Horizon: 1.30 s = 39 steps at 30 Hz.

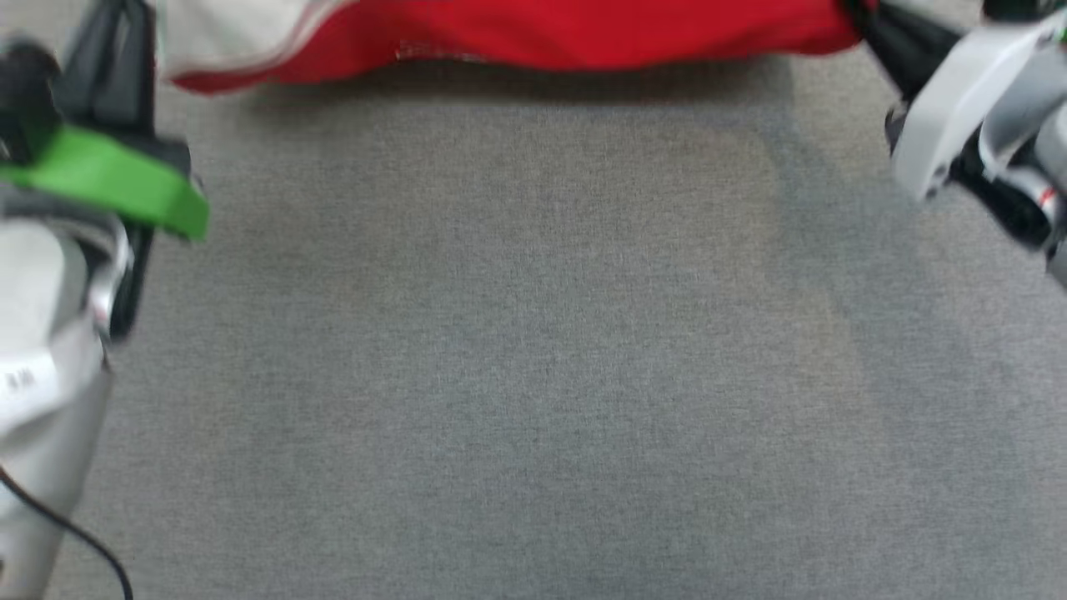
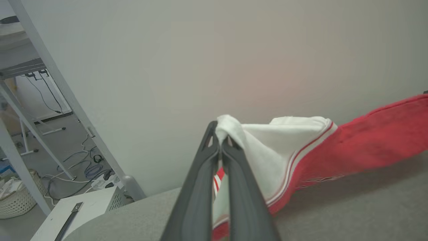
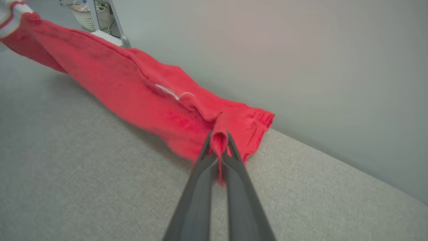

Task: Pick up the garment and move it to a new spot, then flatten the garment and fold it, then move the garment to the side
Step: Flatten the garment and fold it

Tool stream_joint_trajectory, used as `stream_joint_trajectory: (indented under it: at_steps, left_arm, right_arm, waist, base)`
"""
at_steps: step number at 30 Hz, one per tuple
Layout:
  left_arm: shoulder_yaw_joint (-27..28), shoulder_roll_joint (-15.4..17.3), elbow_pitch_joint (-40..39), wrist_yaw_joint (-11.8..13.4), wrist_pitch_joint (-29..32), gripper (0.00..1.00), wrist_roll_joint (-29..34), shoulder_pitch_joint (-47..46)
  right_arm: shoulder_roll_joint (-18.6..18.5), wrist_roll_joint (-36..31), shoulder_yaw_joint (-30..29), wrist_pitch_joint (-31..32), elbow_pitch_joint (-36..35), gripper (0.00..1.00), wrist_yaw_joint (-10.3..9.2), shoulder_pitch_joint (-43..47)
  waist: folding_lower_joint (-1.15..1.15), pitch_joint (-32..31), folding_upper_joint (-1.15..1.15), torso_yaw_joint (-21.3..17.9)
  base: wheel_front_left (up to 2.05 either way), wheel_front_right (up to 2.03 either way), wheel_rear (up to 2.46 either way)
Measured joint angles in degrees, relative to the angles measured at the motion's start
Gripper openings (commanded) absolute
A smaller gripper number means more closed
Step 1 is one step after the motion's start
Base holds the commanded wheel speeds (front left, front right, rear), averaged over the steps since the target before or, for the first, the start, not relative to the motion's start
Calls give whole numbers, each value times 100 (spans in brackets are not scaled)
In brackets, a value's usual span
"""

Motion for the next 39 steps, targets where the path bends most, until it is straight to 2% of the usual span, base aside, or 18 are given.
stream_joint_trajectory:
  at_steps: [9,12,19,24,28,33,34,39]
  left_arm:
    - [73,-25,-693,404,1,0,-390,2662]
    - [-12,-41,-771,541,19,0,-441,3234]
    - [-257,-201,-977,639,291,0,-812,4400]
    - [-339,-175,-1058,623,487,0,-1178,5269]
    - [-425,-171,-1101,502,595,0,-1482,5785]
    - [-493,-119,-1111,478,666,0,-1513,5968]
    - [-544,-83,-1081,474,779,0,-1590,6072]
    - [-581,-14,-1102,474,793,0,-1625,6153]
  right_arm:
    - [-510,400,533,-62,-478,0,0,1540]
    - [-642,522,622,-79,-617,0,0,2031]
    - [-892,568,727,-137,-896,0,0,3111]
    - [-992,693,728,-151,-1031,0,0,3728]
    - [-1103,755,719,-127,-1158,0,0,4223]
    - [-1283,893,606,-105,-1357,0,0,4844]
    - [-1356,911,493,-33,-1599,0,0,5299]
    - [-1366,870,172,-15,-1670,0,0,5488]
  waist:
    - [0,-821,0,61]
    - [0,-1090,0,95]
    - [0,-1673,0,181]
    - [0,-2032,0,196]
    - [0,-2264,0,204]
    - [0,-2471,0,247]
    - [0,-2586,0,268]
    - [0,-2603,0,228]
  base:
    - [0,0,0]
    - [0,0,0]
    - [0,0,0]
    - [0,0,0]
    - [0,0,0]
    - [0,0,0]
    - [0,0,0]
    - [0,0,0]
